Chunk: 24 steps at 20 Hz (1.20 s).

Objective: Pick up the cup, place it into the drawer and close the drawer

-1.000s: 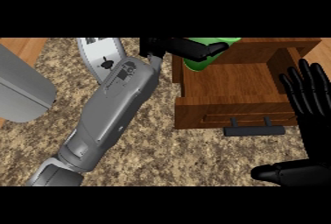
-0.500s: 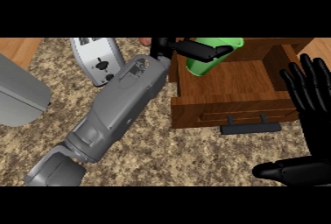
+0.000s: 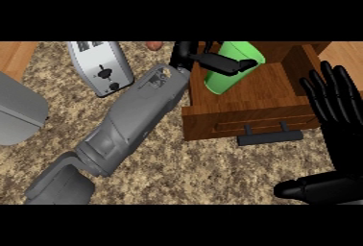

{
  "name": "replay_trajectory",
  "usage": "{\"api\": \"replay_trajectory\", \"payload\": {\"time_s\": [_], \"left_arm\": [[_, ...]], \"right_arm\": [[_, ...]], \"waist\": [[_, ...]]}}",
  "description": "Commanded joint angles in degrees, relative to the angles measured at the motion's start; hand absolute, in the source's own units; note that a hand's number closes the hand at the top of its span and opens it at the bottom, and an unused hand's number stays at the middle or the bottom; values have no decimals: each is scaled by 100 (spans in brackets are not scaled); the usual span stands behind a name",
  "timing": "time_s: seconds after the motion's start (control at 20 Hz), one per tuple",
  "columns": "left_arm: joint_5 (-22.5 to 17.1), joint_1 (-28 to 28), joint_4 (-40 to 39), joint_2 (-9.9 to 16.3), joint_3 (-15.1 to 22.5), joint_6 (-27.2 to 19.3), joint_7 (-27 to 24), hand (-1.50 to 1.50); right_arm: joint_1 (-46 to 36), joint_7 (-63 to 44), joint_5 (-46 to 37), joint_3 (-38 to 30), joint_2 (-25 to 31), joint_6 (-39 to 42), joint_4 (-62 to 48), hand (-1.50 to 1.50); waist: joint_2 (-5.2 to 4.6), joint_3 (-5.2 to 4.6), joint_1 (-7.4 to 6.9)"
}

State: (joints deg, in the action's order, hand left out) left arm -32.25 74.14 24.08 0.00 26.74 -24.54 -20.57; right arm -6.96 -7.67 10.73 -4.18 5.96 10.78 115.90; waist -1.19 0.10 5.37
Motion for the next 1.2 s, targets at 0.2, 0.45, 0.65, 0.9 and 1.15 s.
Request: {"api": "replay_trajectory", "payload": {"time_s": [0.2,0.45,0.65,0.9,1.15], "left_arm": [[-74,293,-371,0,701,-370,239,-150],[-486,163,-76,0,670,-271,36,-150],[-895,177,164,0,493,-64,-213,-150],[-1316,-68,563,0,434,-52,-836,-150],[-1269,-344,568,7,-40,357,-844,-150]], "right_arm": [[-231,106,-100,166,-152,-61,-264,-150],[2,40,124,83,-99,34,67,-150],[-190,-87,487,-123,25,154,-67,-150],[-299,-244,840,-186,-7,171,-106,-150],[203,-185,932,-295,271,537,253,150]], "waist": [[-51,3,124],[-7,-2,85],[-3,-3,-1],[30,-5,-119],[109,-9,-438]]}}
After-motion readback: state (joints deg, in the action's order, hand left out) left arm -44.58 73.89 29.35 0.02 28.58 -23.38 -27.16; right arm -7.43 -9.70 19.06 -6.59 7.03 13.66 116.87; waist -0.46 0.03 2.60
